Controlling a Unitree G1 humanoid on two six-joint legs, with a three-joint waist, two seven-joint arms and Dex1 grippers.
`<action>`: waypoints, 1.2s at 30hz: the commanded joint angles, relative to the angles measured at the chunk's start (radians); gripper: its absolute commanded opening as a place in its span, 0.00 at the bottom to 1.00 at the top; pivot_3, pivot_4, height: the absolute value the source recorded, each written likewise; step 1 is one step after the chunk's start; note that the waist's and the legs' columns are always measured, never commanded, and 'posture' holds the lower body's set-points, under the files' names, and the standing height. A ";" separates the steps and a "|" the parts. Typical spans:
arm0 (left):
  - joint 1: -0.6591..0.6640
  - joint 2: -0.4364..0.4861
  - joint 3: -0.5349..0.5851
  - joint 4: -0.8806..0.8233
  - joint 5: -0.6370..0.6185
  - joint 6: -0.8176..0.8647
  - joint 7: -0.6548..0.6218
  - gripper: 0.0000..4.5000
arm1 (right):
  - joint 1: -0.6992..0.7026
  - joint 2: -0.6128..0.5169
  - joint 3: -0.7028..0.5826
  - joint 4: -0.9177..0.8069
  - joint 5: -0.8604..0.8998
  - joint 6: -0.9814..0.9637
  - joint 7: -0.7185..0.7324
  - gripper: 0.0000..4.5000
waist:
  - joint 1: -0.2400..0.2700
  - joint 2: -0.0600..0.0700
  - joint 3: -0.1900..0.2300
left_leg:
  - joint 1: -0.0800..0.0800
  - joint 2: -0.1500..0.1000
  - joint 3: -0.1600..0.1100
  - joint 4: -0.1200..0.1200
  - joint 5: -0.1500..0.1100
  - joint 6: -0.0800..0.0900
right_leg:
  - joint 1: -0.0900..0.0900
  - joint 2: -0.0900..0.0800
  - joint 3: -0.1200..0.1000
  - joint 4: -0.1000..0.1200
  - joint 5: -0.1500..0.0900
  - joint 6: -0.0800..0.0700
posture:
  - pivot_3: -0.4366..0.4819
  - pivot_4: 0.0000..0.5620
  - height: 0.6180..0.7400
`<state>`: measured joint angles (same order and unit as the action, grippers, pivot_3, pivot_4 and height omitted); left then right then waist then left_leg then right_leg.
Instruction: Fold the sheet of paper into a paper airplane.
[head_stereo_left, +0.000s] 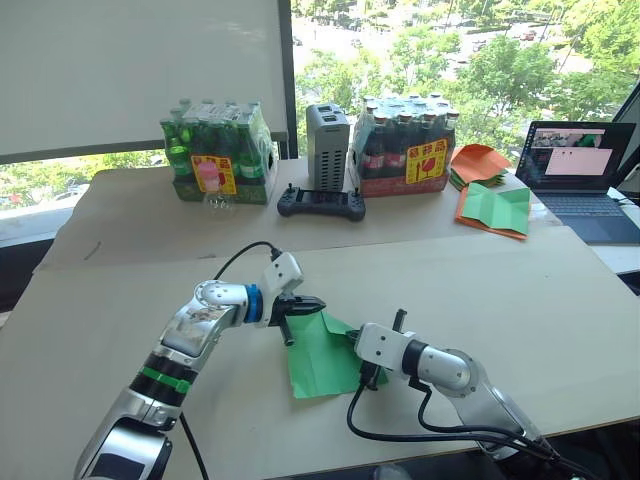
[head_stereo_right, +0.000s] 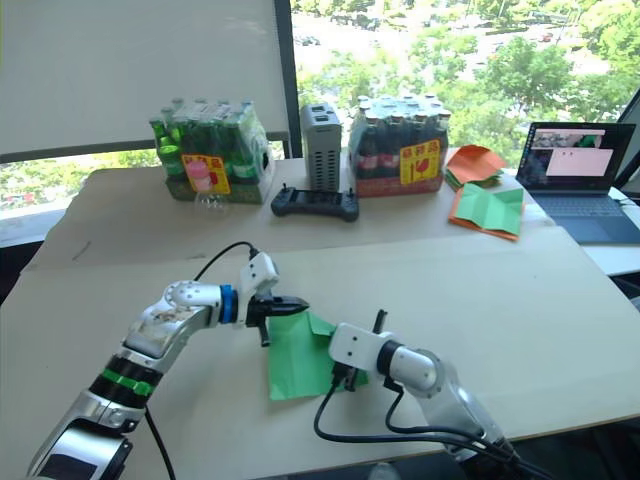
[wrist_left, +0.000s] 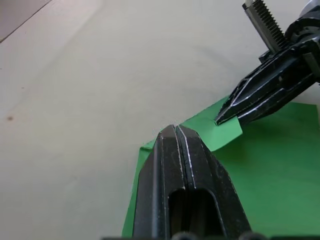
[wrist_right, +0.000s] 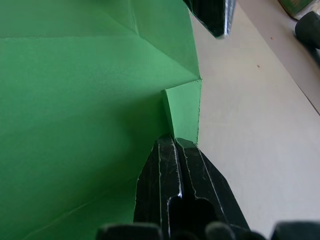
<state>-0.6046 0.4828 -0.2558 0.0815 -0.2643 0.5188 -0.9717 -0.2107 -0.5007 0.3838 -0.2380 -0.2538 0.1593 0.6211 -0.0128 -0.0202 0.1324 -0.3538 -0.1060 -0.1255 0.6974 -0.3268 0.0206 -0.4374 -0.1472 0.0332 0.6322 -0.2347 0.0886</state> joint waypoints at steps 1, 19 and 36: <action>-0.040 -0.033 -0.005 0.010 0.014 -0.032 0.000 0.00 | 0.001 0.008 0.003 -0.012 -0.009 0.014 0.006 0.01 | -0.001 0.000 0.000 | 0.000 0.000 0.000 0.000 0.000 0.000 | 0.000 0.000 0.000 0.000 0.000 0.000 | 0.48 0.27 0.96; -0.010 -0.066 -0.091 0.153 0.189 -0.152 0.024 0.00 | 0.013 0.027 0.006 -0.043 -0.019 0.052 0.023 0.01 | -0.002 0.000 0.000 | 0.000 0.000 0.000 0.001 0.000 0.000 | 0.000 0.000 0.000 0.001 0.000 0.000 | 0.48 0.27 0.96; 0.015 -0.069 -0.116 0.197 0.240 -0.168 0.022 0.00 | 0.013 0.049 -0.014 -0.104 0.034 0.130 0.057 0.51 | -0.002 0.000 -0.001 | 0.001 0.000 0.000 0.002 0.000 0.000 | 0.001 0.000 0.000 0.002 0.000 0.000 | 0.48 0.27 0.96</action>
<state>-0.6146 0.4089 -0.3487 0.2466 -0.0578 0.3396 -0.9518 -0.2044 -0.4579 0.3797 -0.3085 -0.2464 0.2687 0.6629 -0.0146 -0.0207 0.1317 -0.3531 -0.1060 -0.1256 0.6994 -0.3268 0.0206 -0.4369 -0.1471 0.0333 0.6340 -0.2346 0.0888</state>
